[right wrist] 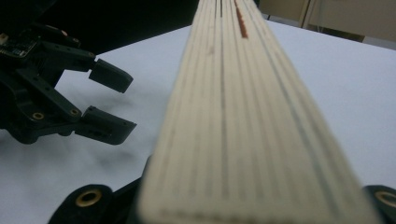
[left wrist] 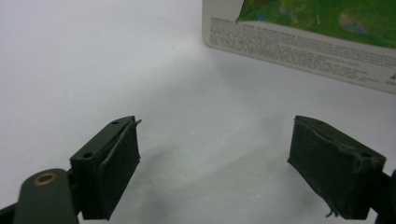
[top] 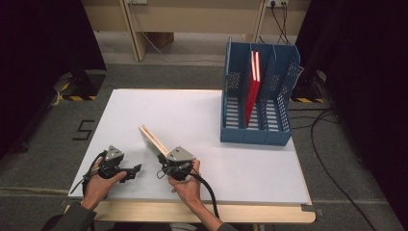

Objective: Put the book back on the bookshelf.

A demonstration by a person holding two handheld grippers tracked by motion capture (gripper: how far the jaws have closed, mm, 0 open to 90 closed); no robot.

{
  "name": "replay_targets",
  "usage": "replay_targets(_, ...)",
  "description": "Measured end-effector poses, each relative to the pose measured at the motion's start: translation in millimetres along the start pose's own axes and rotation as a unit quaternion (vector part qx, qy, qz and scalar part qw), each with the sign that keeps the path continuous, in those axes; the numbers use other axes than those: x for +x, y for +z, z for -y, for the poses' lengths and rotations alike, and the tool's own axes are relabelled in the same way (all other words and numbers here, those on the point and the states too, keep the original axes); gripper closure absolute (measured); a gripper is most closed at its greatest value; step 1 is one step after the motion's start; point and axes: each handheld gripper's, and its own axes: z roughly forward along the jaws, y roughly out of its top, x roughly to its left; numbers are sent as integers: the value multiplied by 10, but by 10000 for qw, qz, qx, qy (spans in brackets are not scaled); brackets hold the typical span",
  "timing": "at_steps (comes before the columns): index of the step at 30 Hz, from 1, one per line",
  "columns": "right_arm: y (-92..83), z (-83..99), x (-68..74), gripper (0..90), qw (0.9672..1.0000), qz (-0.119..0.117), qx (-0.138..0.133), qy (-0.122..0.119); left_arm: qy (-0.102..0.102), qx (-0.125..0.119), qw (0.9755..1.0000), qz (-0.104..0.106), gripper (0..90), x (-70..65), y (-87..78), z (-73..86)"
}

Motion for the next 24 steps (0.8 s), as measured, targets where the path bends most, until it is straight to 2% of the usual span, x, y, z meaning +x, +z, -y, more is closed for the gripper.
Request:
replay_targets(4, -32, -7, -100, 750, 9999, -16, -25, 161, 0, 7, 10000, 5, 153, 0, 1, 1)
replay_targets(7, -62, -30, -173, 753, 9991, -107, -105, 387, 10, 15, 10000, 0, 153, 6, 2, 1)
replay_targets(16, -215, -169, -284, 754, 9982, -157, -334, 481, 28, 32, 10000, 4, 154, 5, 3, 2)
replay_targets(24, -269, -199, -347, 753, 9970, -206, -459, 592, 58, 53, 10000, 19, 154, -2, 7, 3)
